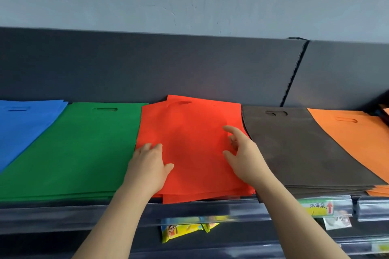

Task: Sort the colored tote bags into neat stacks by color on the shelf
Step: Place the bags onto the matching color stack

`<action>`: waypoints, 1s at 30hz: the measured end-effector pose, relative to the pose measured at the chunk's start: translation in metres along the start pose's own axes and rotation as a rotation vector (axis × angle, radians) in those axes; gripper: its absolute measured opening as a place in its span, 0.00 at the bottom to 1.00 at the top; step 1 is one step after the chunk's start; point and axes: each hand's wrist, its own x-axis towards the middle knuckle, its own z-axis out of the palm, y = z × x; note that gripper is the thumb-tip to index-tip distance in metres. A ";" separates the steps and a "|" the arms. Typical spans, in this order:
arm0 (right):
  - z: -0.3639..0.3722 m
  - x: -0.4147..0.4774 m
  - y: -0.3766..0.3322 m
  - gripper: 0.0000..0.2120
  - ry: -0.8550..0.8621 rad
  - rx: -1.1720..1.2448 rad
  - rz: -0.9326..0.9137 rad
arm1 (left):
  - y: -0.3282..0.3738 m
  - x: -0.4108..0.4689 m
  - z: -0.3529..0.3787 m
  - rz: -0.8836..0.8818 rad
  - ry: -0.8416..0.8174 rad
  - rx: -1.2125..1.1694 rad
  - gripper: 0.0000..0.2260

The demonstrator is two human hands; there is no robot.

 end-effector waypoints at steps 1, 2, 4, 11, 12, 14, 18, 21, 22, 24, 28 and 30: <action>0.000 -0.002 -0.002 0.27 0.020 0.026 -0.043 | -0.001 0.000 0.000 -0.017 -0.005 0.006 0.29; -0.001 -0.003 -0.003 0.26 0.046 0.035 -0.087 | -0.001 -0.001 -0.001 -0.032 -0.011 0.001 0.31; -0.005 -0.005 -0.004 0.22 0.112 0.012 -0.154 | -0.001 -0.001 -0.002 -0.047 -0.010 -0.022 0.32; -0.021 -0.001 0.020 0.22 0.103 -0.246 0.041 | 0.004 -0.004 0.001 -0.037 -0.037 -0.061 0.32; -0.020 -0.002 0.025 0.22 0.065 -0.312 0.088 | 0.005 -0.005 0.001 -0.028 -0.039 -0.051 0.32; -0.019 -0.006 0.031 0.20 0.007 -0.466 0.143 | 0.006 -0.006 0.003 -0.013 -0.035 -0.031 0.31; -0.013 -0.010 0.031 0.16 -0.081 -0.522 0.174 | 0.006 -0.007 0.003 -0.012 -0.029 -0.009 0.28; -0.011 -0.010 0.025 0.17 -0.097 -0.450 0.154 | 0.003 -0.009 0.001 -0.027 -0.025 -0.015 0.26; -0.012 -0.011 0.024 0.17 -0.085 -0.422 0.163 | 0.003 -0.009 0.001 -0.033 -0.020 -0.022 0.26; -0.015 -0.011 0.024 0.15 -0.067 -0.456 0.179 | 0.002 -0.011 -0.001 -0.049 -0.012 -0.036 0.25; -0.014 -0.014 0.020 0.14 -0.111 -0.467 0.171 | 0.001 -0.012 0.000 -0.056 -0.023 -0.032 0.25; -0.012 -0.015 0.017 0.13 -0.092 -0.429 0.161 | 0.000 -0.012 0.002 -0.056 -0.020 -0.028 0.26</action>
